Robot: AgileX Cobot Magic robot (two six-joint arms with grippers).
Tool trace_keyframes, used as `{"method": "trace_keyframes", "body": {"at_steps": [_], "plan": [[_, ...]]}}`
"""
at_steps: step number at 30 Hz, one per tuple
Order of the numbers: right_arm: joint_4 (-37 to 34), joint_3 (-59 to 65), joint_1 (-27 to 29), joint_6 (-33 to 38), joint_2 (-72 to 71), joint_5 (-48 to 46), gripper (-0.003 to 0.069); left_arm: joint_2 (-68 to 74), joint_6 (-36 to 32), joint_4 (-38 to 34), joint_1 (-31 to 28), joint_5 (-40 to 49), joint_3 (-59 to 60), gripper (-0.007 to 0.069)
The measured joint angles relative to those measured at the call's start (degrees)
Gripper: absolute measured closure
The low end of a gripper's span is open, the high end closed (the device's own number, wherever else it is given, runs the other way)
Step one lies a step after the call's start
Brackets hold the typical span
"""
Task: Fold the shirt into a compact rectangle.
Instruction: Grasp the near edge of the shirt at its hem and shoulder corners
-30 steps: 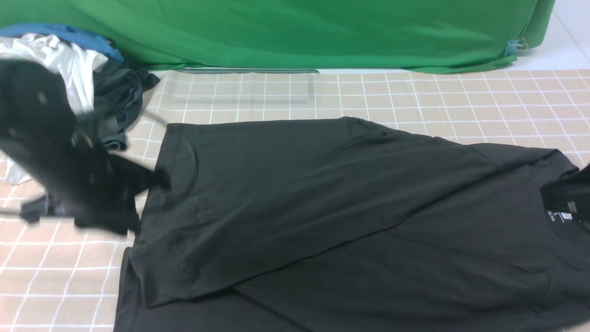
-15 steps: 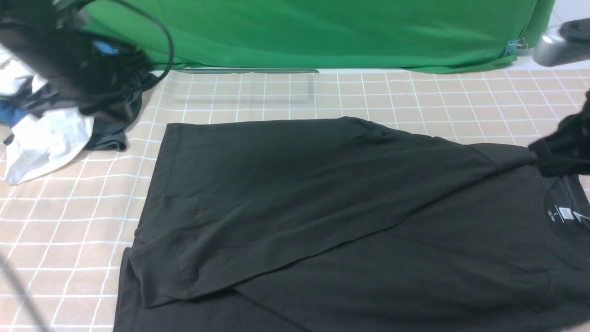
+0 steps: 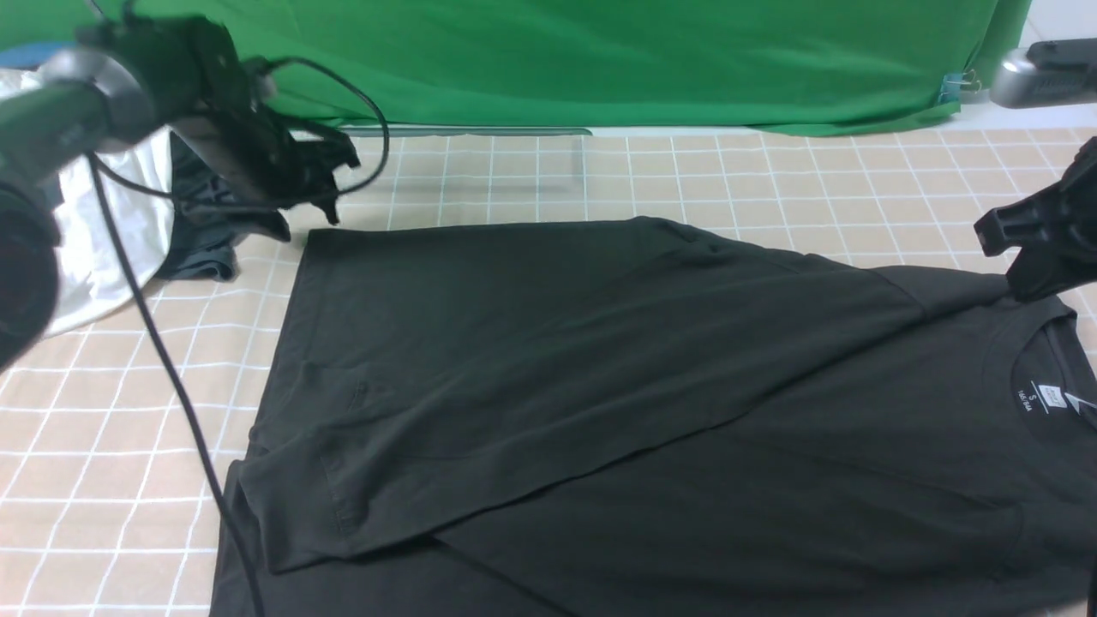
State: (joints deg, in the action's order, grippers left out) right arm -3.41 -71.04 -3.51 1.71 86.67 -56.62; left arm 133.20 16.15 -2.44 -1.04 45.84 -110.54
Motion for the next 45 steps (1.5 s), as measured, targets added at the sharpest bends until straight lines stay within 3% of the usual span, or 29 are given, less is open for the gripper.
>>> {"method": "trace_keyframes", "body": {"at_steps": [4,7,12,13,16,33,41,45], "plan": [[0.00,0.00,0.07,0.13,0.06,0.38,0.0623,0.75,-2.33,-0.79,0.00,-1.36,-0.80,0.0160],[0.00,0.00,0.07,0.20,0.06,0.79,0.0622,1.10,-6.40,-1.33,0.00,-0.63,-1.14,0.0196],[0.00,0.00,0.07,0.21,0.06,1.31,0.0617,1.22,-9.49,1.75,0.60,1.34,-1.32,0.0435],[0.00,0.00,0.07,0.21,0.06,1.31,0.0617,1.22,-9.49,1.81,0.92,1.73,-1.32,0.0517],[0.00,0.00,0.07,0.21,0.06,1.33,0.0616,1.22,-9.49,1.99,1.11,1.92,-1.51,0.0592],[0.00,-2.42,0.76,0.00,1.78,5.25,0.0601,-2.86,-9.97,1.81,1.13,5.21,-6.31,0.0597],[-2.25,-8.44,6.11,-2.13,7.82,3.53,0.0577,-2.81,-8.35,4.52,1.30,4.15,-7.88,0.0597],[-4.29,-8.55,5.93,-2.13,11.50,2.67,0.0438,-2.71,-7.79,5.03,1.54,3.05,-7.88,0.0597]]}}
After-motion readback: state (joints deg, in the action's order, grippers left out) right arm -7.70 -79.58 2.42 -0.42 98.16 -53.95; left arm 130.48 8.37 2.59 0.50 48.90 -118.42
